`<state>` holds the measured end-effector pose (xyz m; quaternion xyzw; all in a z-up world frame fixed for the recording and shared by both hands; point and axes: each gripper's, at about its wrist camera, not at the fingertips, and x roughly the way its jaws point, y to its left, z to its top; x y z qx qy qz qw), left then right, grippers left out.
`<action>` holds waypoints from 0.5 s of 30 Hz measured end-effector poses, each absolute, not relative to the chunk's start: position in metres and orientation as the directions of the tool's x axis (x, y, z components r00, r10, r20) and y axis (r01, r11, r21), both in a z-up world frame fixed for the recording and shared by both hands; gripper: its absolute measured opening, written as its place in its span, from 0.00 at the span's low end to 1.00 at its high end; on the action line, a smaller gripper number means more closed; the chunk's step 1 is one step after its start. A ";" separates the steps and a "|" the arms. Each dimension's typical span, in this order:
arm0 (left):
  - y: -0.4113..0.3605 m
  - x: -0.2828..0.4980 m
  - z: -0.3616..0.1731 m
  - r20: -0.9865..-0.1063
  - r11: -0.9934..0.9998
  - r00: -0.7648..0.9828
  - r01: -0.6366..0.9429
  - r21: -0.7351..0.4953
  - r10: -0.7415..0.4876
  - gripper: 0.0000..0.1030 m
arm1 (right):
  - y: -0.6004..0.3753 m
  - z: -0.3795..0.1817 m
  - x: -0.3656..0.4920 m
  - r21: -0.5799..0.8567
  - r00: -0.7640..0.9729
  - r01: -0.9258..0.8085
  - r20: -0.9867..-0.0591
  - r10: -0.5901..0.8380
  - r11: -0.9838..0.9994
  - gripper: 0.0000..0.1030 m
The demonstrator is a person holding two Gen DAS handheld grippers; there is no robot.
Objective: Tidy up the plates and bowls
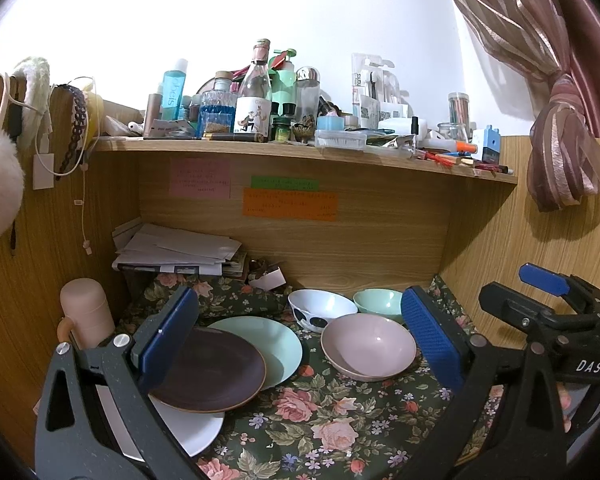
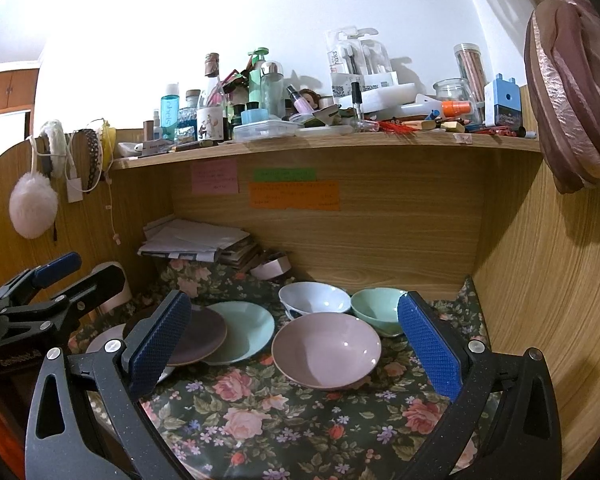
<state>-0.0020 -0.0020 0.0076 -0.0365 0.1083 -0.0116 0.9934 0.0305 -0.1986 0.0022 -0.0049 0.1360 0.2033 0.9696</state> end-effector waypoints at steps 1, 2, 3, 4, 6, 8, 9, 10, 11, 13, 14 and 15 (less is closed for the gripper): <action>-0.002 -0.002 0.007 -0.214 0.997 0.976 0.016 -0.076 -0.032 1.00 | -0.199 0.002 0.031 0.046 0.880 -0.396 -0.266 0.393 0.917 1.00; -0.002 -0.002 0.007 -0.215 0.997 0.976 0.016 -0.076 -0.032 1.00 | -0.199 0.002 0.031 0.046 0.880 -0.396 -0.266 0.393 0.917 1.00; -0.002 -0.002 0.007 -0.214 0.997 0.976 0.017 -0.076 -0.033 1.00 | -0.198 0.003 0.030 0.047 0.880 -0.397 -0.266 0.395 0.917 1.00; -0.001 -0.002 0.007 -0.214 0.997 0.976 0.017 -0.076 -0.033 1.00 | -0.198 0.002 0.031 0.046 0.880 -0.396 -0.265 0.393 0.917 1.00; -0.001 -0.002 0.007 -0.214 0.997 0.976 0.015 -0.075 -0.031 1.00 | -0.198 0.002 0.031 0.046 0.881 -0.395 -0.265 0.393 0.917 1.00; -0.001 -0.002 0.007 -0.214 0.997 0.976 0.016 -0.077 -0.033 1.00 | -0.198 0.001 0.031 0.045 0.880 -0.396 -0.266 0.393 0.917 1.00; -0.001 -0.002 0.007 -0.215 0.997 0.976 0.015 -0.077 -0.032 1.00 | -0.198 0.001 0.031 0.044 0.881 -0.395 -0.266 0.392 0.918 1.00; -0.001 -0.001 0.007 -0.216 0.997 0.976 0.015 -0.077 -0.031 1.00 | -0.197 0.002 0.030 0.043 0.881 -0.395 -0.266 0.392 0.918 1.00; 0.000 0.000 0.007 -0.218 0.997 0.976 0.014 -0.077 -0.031 1.00 | -0.196 0.002 0.031 0.041 0.881 -0.395 -0.267 0.391 0.918 1.00; 0.001 0.002 0.006 -0.221 0.997 0.975 0.013 -0.079 -0.030 1.00 | -0.194 0.002 0.032 0.038 0.881 -0.395 -0.268 0.390 0.918 1.00; 0.001 0.003 0.005 -0.223 0.997 0.974 0.013 -0.079 -0.030 1.00 | -0.194 0.002 0.032 0.040 0.880 -0.396 -0.268 0.391 0.918 1.00; 0.002 0.004 0.004 -0.226 0.997 0.974 0.012 -0.079 -0.030 1.00 | -0.193 0.002 0.033 0.040 0.879 -0.397 -0.270 0.392 0.917 1.00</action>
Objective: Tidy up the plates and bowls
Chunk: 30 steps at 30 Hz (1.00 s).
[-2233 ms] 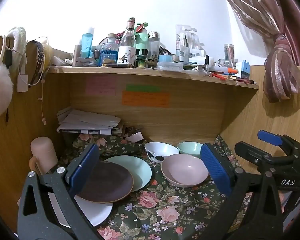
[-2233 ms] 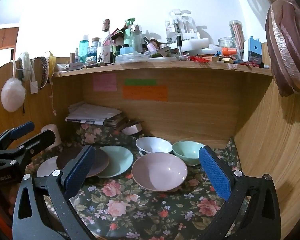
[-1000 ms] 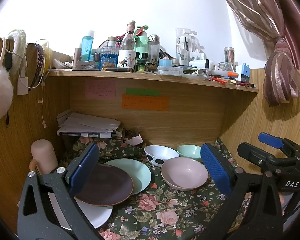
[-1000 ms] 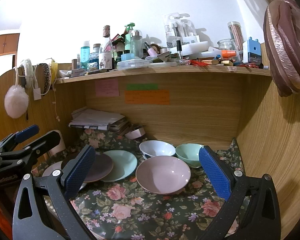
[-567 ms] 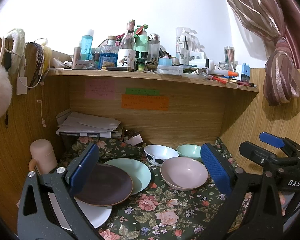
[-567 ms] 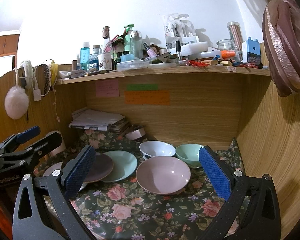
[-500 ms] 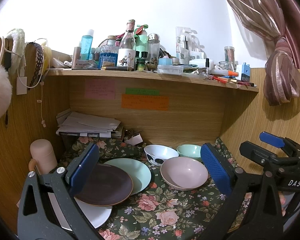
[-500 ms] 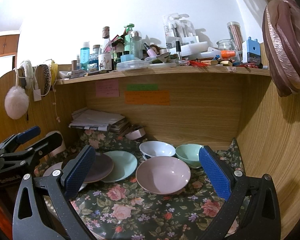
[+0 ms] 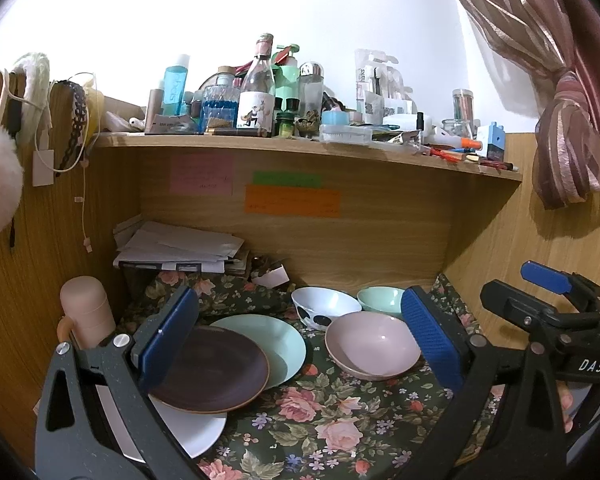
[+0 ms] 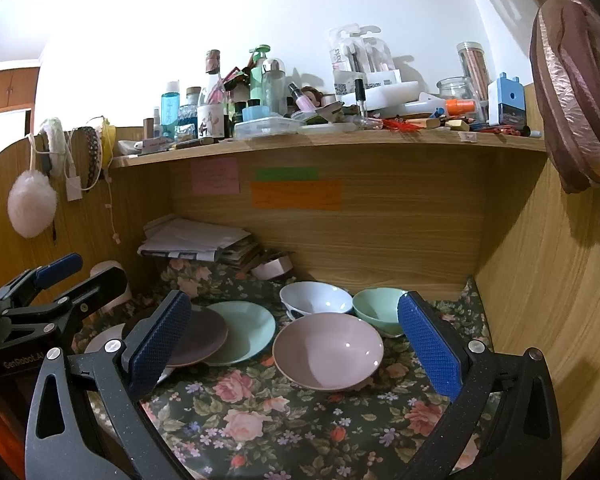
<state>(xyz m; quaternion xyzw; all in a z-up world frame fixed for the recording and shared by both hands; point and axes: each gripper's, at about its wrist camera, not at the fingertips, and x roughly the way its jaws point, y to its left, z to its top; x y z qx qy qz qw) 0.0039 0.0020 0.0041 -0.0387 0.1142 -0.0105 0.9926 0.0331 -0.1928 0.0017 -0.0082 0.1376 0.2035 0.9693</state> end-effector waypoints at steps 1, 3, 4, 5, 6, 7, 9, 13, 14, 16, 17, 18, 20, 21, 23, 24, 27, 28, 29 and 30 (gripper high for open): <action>0.003 0.005 0.003 -0.229 0.997 0.973 0.011 -0.080 -0.029 1.00 | -0.191 0.002 0.035 0.041 0.878 -0.399 -0.273 0.394 0.916 1.00; 0.005 0.008 0.000 -0.235 0.997 0.972 0.008 -0.080 -0.026 1.00 | -0.188 0.000 0.038 0.041 0.874 -0.402 -0.279 0.397 0.915 1.00; 0.006 0.009 -0.001 -0.236 0.997 0.971 0.005 -0.080 -0.024 1.00 | -0.187 -0.001 0.040 0.041 0.873 -0.404 -0.281 0.399 0.914 1.00; 0.007 0.009 -0.003 -0.236 0.997 0.972 -0.001 -0.080 -0.018 1.00 | -0.185 -0.002 0.042 0.043 0.872 -0.407 -0.281 0.401 0.913 1.00; 0.009 0.010 -0.004 -0.238 0.997 0.971 -0.011 -0.083 -0.009 1.00 | -0.184 -0.004 0.044 0.046 0.870 -0.410 -0.280 0.406 0.911 1.00; 0.011 0.012 -0.005 -0.242 0.996 0.970 -0.019 -0.085 -0.002 1.00 | -0.184 -0.006 0.046 0.050 0.867 -0.416 -0.279 0.412 0.908 1.00; 0.017 0.016 -0.009 -0.263 0.995 0.965 -0.027 -0.093 0.001 1.00 | -0.177 -0.008 0.052 0.056 0.857 -0.431 -0.287 0.428 0.900 1.00; 0.031 0.028 -0.020 -0.307 0.994 0.951 -0.055 -0.098 0.022 1.00 | -0.166 -0.014 0.064 0.052 0.840 -0.452 -0.312 0.445 0.890 1.00; 0.035 0.030 -0.023 -0.316 0.993 0.948 -0.065 -0.098 0.031 1.00 | -0.161 -0.016 0.068 0.051 0.833 -0.460 -0.320 0.451 0.886 1.00; 0.045 0.035 -0.030 -0.334 0.992 0.941 -0.083 -0.098 0.046 1.00 | -0.154 -0.021 0.073 0.048 0.821 -0.475 -0.335 0.462 0.879 1.00; 0.050 0.039 -0.034 -0.346 0.990 0.937 -0.097 -0.098 0.057 1.00 | -0.150 -0.024 0.077 0.046 0.815 -0.482 -0.343 0.467 0.875 1.00; 0.056 0.042 -0.039 -0.361 0.989 0.930 -0.114 -0.098 0.071 1.00 | -0.143 -0.027 0.081 0.041 0.807 -0.489 -0.356 0.470 0.871 1.00; 0.065 0.048 -0.046 -0.386 0.985 0.918 -0.140 -0.097 0.092 1.00 | -0.135 -0.032 0.087 0.039 0.794 -0.503 -0.373 0.480 0.863 1.00; 0.071 0.051 -0.051 -0.400 0.984 0.911 -0.154 -0.094 0.104 1.00 | -0.129 -0.036 0.092 0.040 0.786 -0.512 -0.382 0.487 0.858 1.00; 0.082 0.057 -0.060 -0.421 0.979 0.897 -0.185 -0.086 0.133 1.00 | -0.123 -0.042 0.098 0.049 0.769 -0.527 -0.399 0.500 0.849 1.00; 0.087 0.060 -0.065 -0.428 0.975 0.891 -0.206 -0.080 0.153 1.00 | -0.119 -0.046 0.101 0.054 0.758 -0.537 -0.407 0.510 0.842 1.00; 0.104 0.068 -0.080 -0.455 0.969 0.872 -0.236 -0.074 0.178 1.00 | -0.107 -0.058 0.114 0.061 0.727 -0.558 -0.445 0.523 0.827 1.00; 0.107 0.070 -0.084 -0.466 0.968 0.867 -0.238 -0.075 0.177 1.00 | -0.103 -0.061 0.117 0.061 0.718 -0.565 -0.456 0.526 0.823 1.00; 0.111 0.074 -0.088 -0.479 0.967 0.860 -0.242 -0.079 0.176 1.00 | -0.098 -0.065 0.121 0.062 0.708 -0.571 -0.467 0.529 0.819 1.00; 0.116 0.077 -0.092 -0.492 0.965 0.852 -0.247 -0.083 0.176 1.00 | -0.094 -0.068 0.125 0.064 0.698 -0.578 -0.479 0.533 0.814 1.00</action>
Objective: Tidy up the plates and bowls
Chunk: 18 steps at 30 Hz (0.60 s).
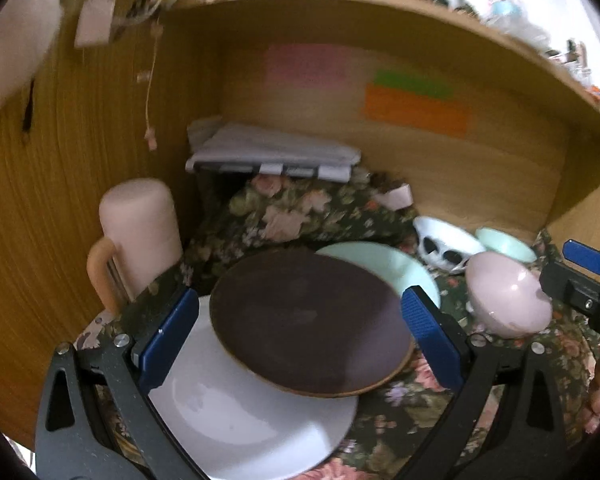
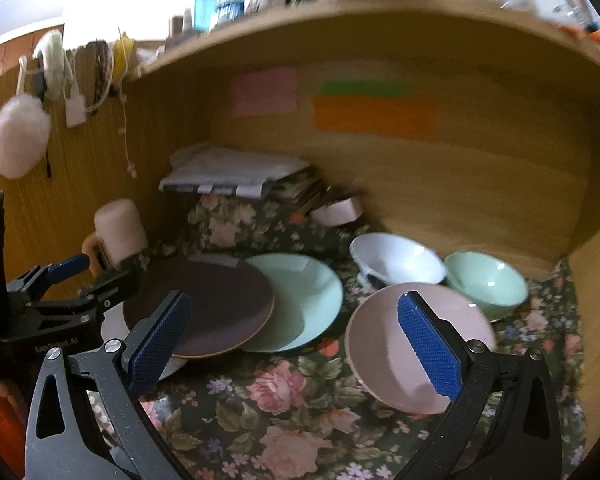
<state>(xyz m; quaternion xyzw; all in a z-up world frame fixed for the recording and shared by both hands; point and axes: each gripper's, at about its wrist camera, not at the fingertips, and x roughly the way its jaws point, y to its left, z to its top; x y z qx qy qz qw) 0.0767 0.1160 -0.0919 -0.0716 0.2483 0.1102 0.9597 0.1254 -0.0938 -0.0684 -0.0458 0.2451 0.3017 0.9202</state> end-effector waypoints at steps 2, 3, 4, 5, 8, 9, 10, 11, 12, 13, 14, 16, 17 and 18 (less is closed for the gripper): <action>0.124 0.084 -0.099 -0.515 0.962 0.839 -0.258 -0.086 0.179 1.00 | -0.085 -0.075 0.133 0.071 0.674 -0.595 -0.499 0.545 0.800 1.00; 0.128 0.087 -0.103 -0.526 0.961 0.831 -0.262 -0.083 0.181 1.00 | -0.082 -0.077 0.135 0.073 0.664 -0.603 -0.506 0.551 0.794 1.00; 0.132 0.090 -0.106 -0.534 0.960 0.825 -0.267 -0.081 0.184 1.00 | -0.077 -0.080 0.139 0.075 0.654 -0.611 -0.515 0.555 0.788 1.00; 0.135 0.093 -0.109 -0.543 0.959 0.818 -0.274 -0.079 0.189 1.00 | -0.073 -0.083 0.143 0.076 0.643 -0.618 -0.524 0.559 0.783 1.00; 0.147 0.099 -0.118 -0.556 0.952 0.806 -0.296 -0.083 0.203 0.98 | -0.060 -0.091 0.155 0.081 0.604 -0.642 -0.558 0.569 0.762 1.00; 0.151 0.101 -0.120 -0.559 0.949 0.802 -0.305 -0.079 0.211 0.96 | -0.056 -0.094 0.159 0.086 0.589 -0.651 -0.570 0.573 0.755 1.00; 0.154 0.104 -0.122 -0.562 0.948 0.798 -0.310 -0.076 0.216 0.89 | -0.053 -0.096 0.163 0.088 0.579 -0.656 -0.578 0.575 0.750 0.99; 0.157 0.106 -0.123 -0.571 0.947 0.792 -0.312 -0.075 0.216 0.84 | -0.049 -0.099 0.166 0.090 0.570 -0.659 -0.588 0.574 0.746 0.95; 0.160 0.108 -0.125 -0.580 0.947 0.787 -0.311 -0.079 0.210 0.83 | -0.045 -0.101 0.170 0.088 0.563 -0.659 -0.600 0.568 0.747 0.92; 0.164 0.110 -0.128 -0.588 0.947 0.784 -0.310 -0.088 0.202 0.80 | -0.041 -0.105 0.174 0.086 0.555 -0.662 -0.612 0.563 0.745 0.86; 0.167 0.111 -0.129 -0.596 0.947 0.779 -0.309 -0.091 0.197 0.77 | -0.037 -0.108 0.178 0.087 0.542 -0.667 -0.625 0.562 0.740 0.81; 0.170 0.116 -0.133 -0.617 0.950 0.765 -0.300 -0.086 0.186 0.75 | -0.030 -0.113 0.185 0.103 0.517 -0.672 -0.644 0.564 0.734 0.76; 0.172 0.118 -0.135 -0.625 0.951 0.760 -0.297 -0.086 0.180 0.75 | -0.027 -0.117 0.190 0.113 0.501 -0.675 -0.655 0.565 0.729 0.73; 0.173 0.119 -0.136 -0.631 0.951 0.756 -0.295 -0.089 0.175 0.75 | -0.024 -0.121 0.194 0.124 0.486 -0.676 -0.666 0.566 0.726 0.71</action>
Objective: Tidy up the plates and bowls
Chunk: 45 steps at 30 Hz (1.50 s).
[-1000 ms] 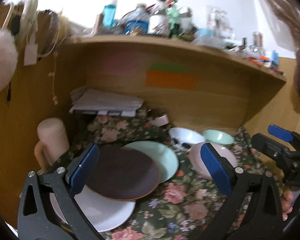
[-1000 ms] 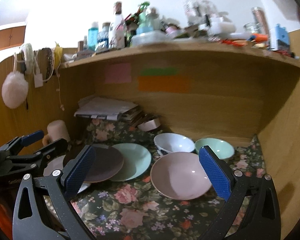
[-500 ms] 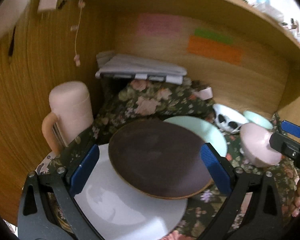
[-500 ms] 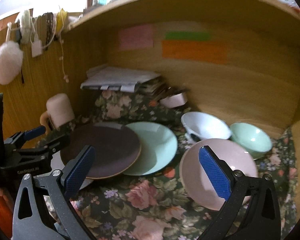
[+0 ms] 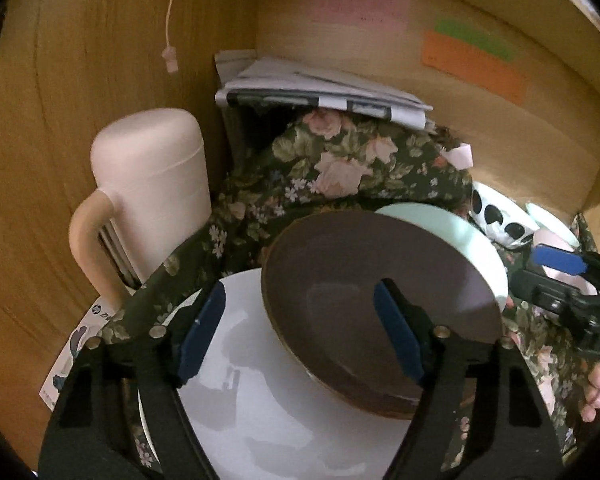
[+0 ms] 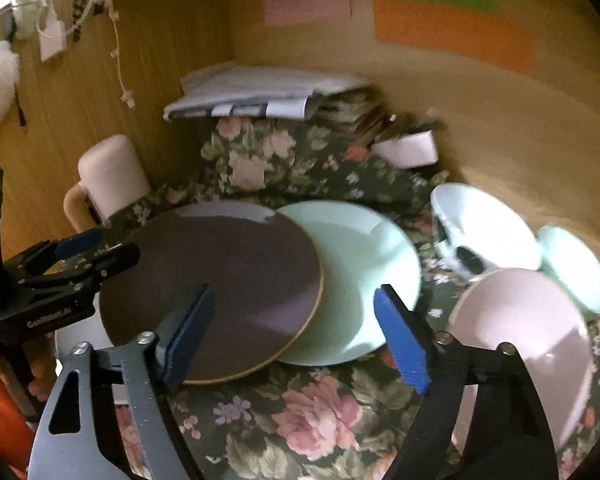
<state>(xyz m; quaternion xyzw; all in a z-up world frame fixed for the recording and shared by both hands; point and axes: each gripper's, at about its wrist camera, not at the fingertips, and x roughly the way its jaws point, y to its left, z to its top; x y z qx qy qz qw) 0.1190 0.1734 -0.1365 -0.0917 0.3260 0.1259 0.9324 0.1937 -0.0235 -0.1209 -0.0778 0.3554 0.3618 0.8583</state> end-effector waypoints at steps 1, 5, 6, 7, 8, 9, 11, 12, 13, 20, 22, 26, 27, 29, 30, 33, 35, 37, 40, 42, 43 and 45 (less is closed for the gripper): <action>0.175 0.119 -0.138 -0.636 0.952 0.754 -0.291 -0.096 0.166 0.75 | -0.020 -0.125 0.198 0.132 0.468 -0.679 -0.680 0.564 0.722 0.66; 0.181 0.121 -0.141 -0.649 0.952 0.748 -0.282 -0.120 0.140 0.65 | -0.009 -0.136 0.210 0.149 0.429 -0.680 -0.714 0.554 0.718 0.55; 0.183 0.122 -0.142 -0.652 0.951 0.746 -0.282 -0.125 0.135 0.64 | -0.008 -0.138 0.213 0.156 0.423 -0.676 -0.718 0.553 0.720 0.55; 0.185 0.123 -0.143 -0.656 0.950 0.743 -0.284 -0.131 0.131 0.61 | -0.007 -0.140 0.215 0.164 0.417 -0.673 -0.721 0.553 0.721 0.54; 0.186 0.123 -0.143 -0.658 0.949 0.742 -0.283 -0.136 0.127 0.58 | -0.006 -0.141 0.217 0.172 0.412 -0.669 -0.724 0.554 0.723 0.52; 0.188 0.124 -0.144 -0.662 0.949 0.740 -0.281 -0.142 0.120 0.57 | -0.005 -0.142 0.219 0.179 0.406 -0.666 -0.727 0.554 0.724 0.50; 0.191 0.125 -0.145 -0.671 0.947 0.734 -0.282 -0.157 0.107 0.54 | -0.004 -0.144 0.223 0.189 0.393 -0.665 -0.734 0.554 0.723 0.45; 0.192 0.126 -0.146 -0.675 0.946 0.731 -0.280 -0.163 0.100 0.52 | -0.003 -0.145 0.224 0.191 0.391 -0.662 -0.737 0.552 0.724 0.44; 0.193 0.126 -0.147 -0.681 0.946 0.726 -0.278 -0.167 0.093 0.50 | -0.003 -0.146 0.225 0.190 0.390 -0.661 -0.740 0.548 0.726 0.43; 0.195 0.128 -0.152 -0.706 0.949 0.706 -0.260 -0.180 0.059 0.39 | 0.001 -0.159 0.232 0.205 0.353 -0.666 -0.760 0.546 0.717 0.35; 0.194 0.127 -0.153 -0.708 0.949 0.704 -0.256 -0.186 0.052 0.37 | 0.001 -0.163 0.233 0.214 0.343 -0.666 -0.762 0.548 0.715 0.34; 0.192 0.128 -0.155 -0.713 0.948 0.700 -0.247 -0.198 0.034 0.35 | -0.002 -0.165 0.235 0.237 0.334 -0.660 -0.757 0.562 0.713 0.33; 0.191 0.128 -0.155 -0.714 0.949 0.700 -0.245 -0.199 0.031 0.35 | -0.003 -0.165 0.236 0.242 0.331 -0.659 -0.757 0.564 0.712 0.33; 0.190 0.129 -0.155 -0.714 0.951 0.699 -0.238 -0.198 0.026 0.35 | -0.001 -0.165 0.236 0.249 0.322 -0.653 -0.764 0.560 0.715 0.33; 0.189 0.129 -0.155 -0.714 0.952 0.700 -0.235 -0.198 0.025 0.35 | -0.002 -0.166 0.236 0.252 0.319 -0.651 -0.764 0.560 0.716 0.33; 0.188 0.132 -0.156 -0.712 0.953 0.702 -0.225 -0.201 0.016 0.35 | 0.000 -0.168 0.239 0.269 0.307 -0.646 -0.766 0.565 0.715 0.33; 0.185 0.133 -0.155 -0.712 0.956 0.702 -0.217 -0.200 0.011 0.34 | 0.000 -0.168 0.239 0.280 0.297 -0.644 -0.766 0.570 0.712 0.34; 0.182 0.134 -0.155 -0.715 0.959 0.699 -0.209 -0.193 0.009 0.34 | 0.000 -0.167 0.239 0.277 0.299 -0.646 -0.766 0.570 0.711 0.34; 0.182 0.135 -0.155 -0.719 0.956 0.694 -0.224 -0.189 0.020 0.35 | 0.000 -0.164 0.235 0.259 0.315 -0.651 -0.763 0.565 0.713 0.34; 0.185 0.135 -0.155 -0.727 0.949 0.687 -0.236 -0.209 0.011 0.35 | 0.000 -0.161 0.233 0.265 0.316 -0.653 -0.756 0.573 0.710 0.34; 0.186 0.134 -0.154 -0.727 0.948 0.687 -0.241 -0.210 0.014 0.35 | -0.002 -0.160 0.232 0.276 0.302 -0.650 -0.761 0.574 0.708 0.33; 0.185 0.132 -0.152 -0.723 0.949 0.691 -0.248 -0.195 0.031 0.35 | -0.003 -0.158 0.229 0.279 0.304 -0.653 -0.755 0.581 0.704 0.33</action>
